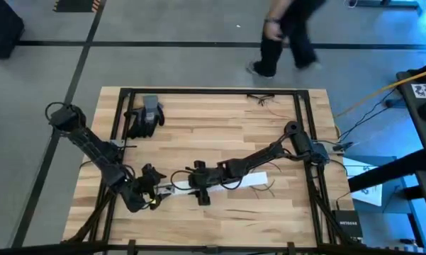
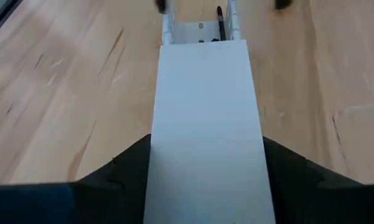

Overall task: Ziptie cables
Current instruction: Close the white cable duct

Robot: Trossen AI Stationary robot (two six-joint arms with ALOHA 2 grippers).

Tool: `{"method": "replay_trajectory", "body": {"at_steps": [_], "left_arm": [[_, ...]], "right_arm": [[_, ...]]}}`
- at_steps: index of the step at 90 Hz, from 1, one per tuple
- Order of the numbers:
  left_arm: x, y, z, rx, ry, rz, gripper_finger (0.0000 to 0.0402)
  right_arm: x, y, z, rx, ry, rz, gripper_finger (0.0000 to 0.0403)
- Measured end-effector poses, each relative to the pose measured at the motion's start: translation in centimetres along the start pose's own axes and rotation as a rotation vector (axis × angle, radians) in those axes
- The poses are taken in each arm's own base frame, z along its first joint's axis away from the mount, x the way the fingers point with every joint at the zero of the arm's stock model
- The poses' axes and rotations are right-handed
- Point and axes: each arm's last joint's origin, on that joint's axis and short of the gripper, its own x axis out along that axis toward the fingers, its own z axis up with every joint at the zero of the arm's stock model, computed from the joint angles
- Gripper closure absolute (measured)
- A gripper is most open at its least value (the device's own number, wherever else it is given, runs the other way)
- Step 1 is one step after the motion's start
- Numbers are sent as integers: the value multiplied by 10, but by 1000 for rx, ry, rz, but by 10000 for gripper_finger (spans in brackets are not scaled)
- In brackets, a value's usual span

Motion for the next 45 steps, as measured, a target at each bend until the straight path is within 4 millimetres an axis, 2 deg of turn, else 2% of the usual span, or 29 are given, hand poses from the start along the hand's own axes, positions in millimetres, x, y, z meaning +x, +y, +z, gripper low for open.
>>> {"method": "replay_trajectory", "body": {"at_steps": [15, 45], "left_arm": [[0, 0, -1, 145, 2, -4, 21], [2, 1, 2, 103, -6, 1, 21]], "right_arm": [[0, 0, -1, -31, 6, 0, 173], [0, 0, 0, -67, 0, 0, 173]]}}
